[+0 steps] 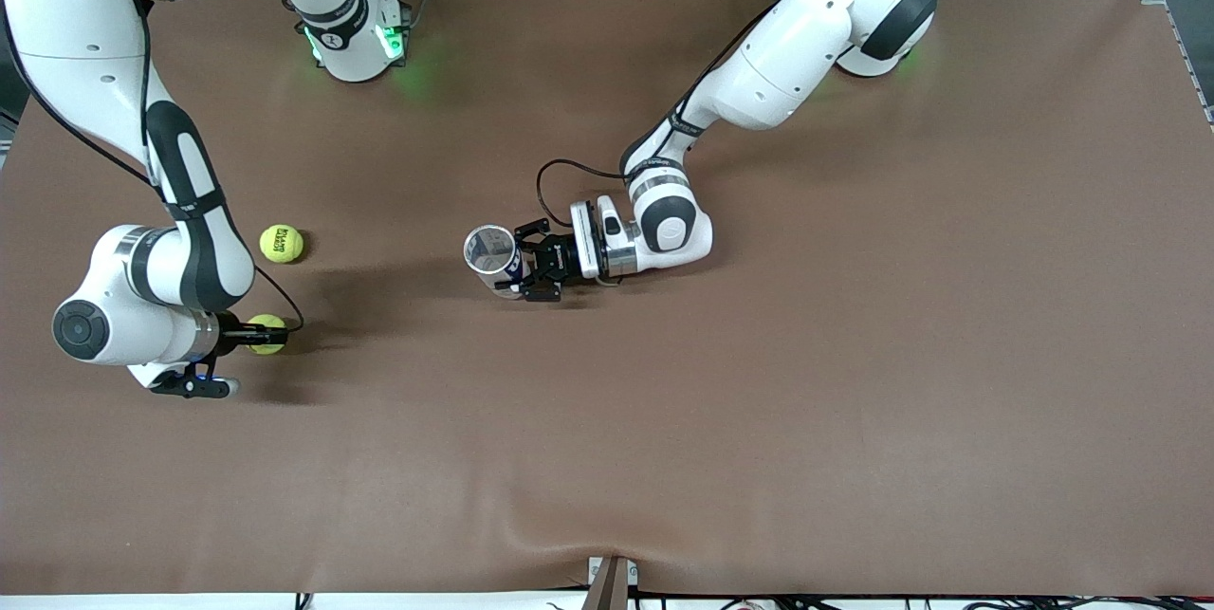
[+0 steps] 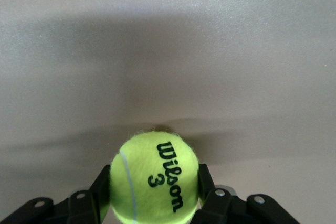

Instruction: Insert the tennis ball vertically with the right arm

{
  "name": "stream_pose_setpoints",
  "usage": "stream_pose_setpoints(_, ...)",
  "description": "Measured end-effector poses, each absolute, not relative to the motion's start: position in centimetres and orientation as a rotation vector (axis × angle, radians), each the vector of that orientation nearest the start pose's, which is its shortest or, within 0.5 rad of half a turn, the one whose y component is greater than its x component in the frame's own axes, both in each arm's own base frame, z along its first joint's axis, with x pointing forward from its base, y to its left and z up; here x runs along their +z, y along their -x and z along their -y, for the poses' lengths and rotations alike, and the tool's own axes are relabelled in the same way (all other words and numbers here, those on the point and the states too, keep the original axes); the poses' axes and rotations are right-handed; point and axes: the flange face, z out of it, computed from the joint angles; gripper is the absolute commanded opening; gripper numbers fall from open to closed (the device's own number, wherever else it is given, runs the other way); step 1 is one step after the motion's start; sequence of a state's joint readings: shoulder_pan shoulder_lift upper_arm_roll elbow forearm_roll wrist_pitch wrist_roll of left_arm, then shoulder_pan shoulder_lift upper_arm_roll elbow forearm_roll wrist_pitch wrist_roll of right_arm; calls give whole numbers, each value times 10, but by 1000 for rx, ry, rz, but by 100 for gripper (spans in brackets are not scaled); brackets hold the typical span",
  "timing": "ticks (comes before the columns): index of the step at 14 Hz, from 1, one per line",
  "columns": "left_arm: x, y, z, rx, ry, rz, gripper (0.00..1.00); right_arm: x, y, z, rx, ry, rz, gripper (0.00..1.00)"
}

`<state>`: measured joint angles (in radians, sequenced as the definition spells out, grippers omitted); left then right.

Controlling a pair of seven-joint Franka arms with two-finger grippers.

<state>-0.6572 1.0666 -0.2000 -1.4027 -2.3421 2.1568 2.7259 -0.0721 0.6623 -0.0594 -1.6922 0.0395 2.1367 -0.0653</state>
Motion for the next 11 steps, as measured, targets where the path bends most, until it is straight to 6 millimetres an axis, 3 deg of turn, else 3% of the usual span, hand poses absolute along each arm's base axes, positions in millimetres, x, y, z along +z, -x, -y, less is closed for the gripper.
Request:
stream_pose_setpoints(2, 93, -480, 550, 1293, -1334, 1027, 60, 199, -649, 79, 330, 3107, -124, 55)
stream_pose_setpoints(4, 93, -480, 550, 1293, -1334, 1027, 60, 219, -656, 75, 324, 3104, -112, 55)
stream_pose_setpoints(7, 93, -480, 551, 1293, -1334, 1027, 60, 288, -662, 60, 350, 3070, -92, 55)
stream_pose_setpoints(11, 93, -480, 551, 1293, -1333, 1026, 60, 370, -645, 17, 399, 2971, -127, 53)
